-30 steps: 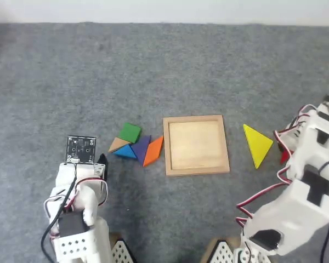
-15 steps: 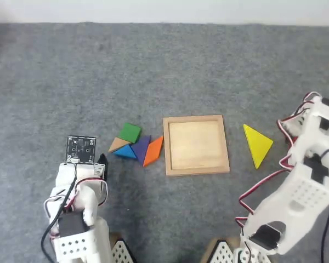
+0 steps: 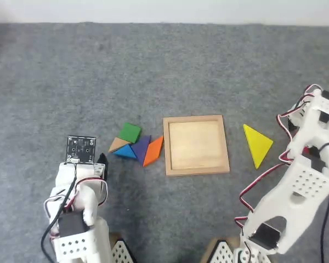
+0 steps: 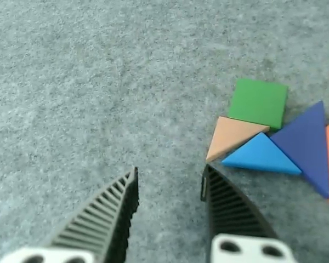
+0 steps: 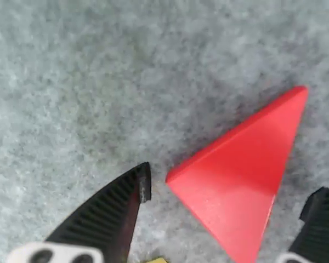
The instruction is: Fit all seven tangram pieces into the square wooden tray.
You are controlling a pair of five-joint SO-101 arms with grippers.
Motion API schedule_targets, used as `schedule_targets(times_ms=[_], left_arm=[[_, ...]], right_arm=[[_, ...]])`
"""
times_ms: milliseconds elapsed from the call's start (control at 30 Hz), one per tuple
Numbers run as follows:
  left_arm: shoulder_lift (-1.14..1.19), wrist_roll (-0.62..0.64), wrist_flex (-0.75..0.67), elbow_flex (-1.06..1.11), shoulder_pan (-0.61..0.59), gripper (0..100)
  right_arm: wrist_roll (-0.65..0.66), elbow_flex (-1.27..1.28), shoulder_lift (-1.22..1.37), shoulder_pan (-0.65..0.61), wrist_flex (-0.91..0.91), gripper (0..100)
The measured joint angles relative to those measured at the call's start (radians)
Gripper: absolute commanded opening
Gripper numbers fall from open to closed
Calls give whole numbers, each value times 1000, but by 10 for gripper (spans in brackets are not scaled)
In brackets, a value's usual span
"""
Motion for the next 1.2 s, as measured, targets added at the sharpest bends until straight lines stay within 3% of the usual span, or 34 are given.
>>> schedule_targets(times_ms=[267,500,1200], left_arm=[[0,0,0,0,0,182],[0,0,0,0,0,182],[0,0,0,0,0,182]], right_arm=[[-6,-18,35,0,0,423],[-6,-32,44,0,2,207],[35,-31,-11,-20,71,226]])
